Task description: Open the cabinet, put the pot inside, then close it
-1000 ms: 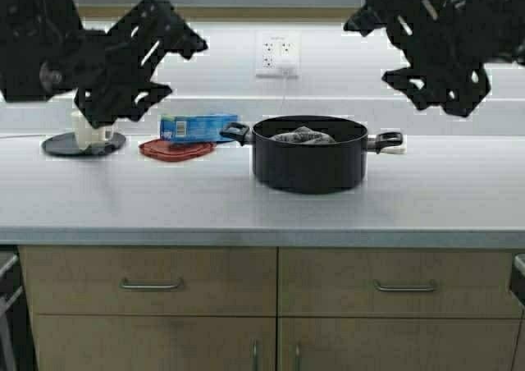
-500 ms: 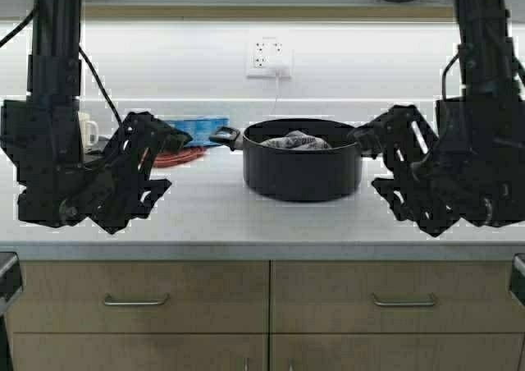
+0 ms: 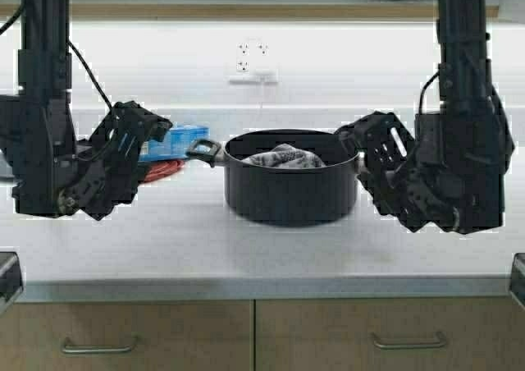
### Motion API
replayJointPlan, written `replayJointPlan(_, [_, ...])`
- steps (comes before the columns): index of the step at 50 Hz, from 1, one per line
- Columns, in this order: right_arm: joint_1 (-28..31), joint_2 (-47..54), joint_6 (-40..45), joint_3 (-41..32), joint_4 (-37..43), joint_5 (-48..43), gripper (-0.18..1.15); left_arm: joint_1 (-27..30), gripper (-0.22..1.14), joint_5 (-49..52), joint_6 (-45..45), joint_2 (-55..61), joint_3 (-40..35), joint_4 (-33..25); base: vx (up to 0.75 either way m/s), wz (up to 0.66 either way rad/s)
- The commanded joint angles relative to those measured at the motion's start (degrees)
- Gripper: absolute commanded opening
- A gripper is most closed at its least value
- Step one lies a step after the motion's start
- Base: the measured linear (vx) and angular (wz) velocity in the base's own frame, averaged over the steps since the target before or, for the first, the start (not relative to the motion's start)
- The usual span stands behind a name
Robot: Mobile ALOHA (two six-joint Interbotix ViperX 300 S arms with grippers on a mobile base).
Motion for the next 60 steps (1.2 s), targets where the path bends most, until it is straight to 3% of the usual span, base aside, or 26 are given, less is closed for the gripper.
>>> replayJointPlan(1, [0.0,1.1,-1.0,-0.5,1.6,-0.4,1.03,1.0,1.03,-0.3,0.0,0.4,-1.0,2.2,0.18,-0.02])
replayJointPlan(19, [-3.2,8.9,1.2,-6.9,3.9,-0.6,1.03,4.7,1.03,0.2,-2.3,8.3,-9.8,5.6,0.13,-0.02])
replayJointPlan(28, [-8.4,11.9,1.3,-13.5,0.6,-0.6,1.03,9.8,1.03,4.0,-7.2,12.9,-21.0,16.5,0.06,0.0])
replayJointPlan(45, [-14.2,16.8,4.7,-22.7,-1.0,-0.6,1.03,14.5,1.03,10.7,-9.1,17.6,-34.6,23.6,0.01,0.0])
replayJointPlan(60, [-15.1,20.0,5.9,-28.8,-1.8,-0.4,1.03,15.0,1.03,16.5,-9.3,18.5,-40.7,24.2,0.01,-0.01])
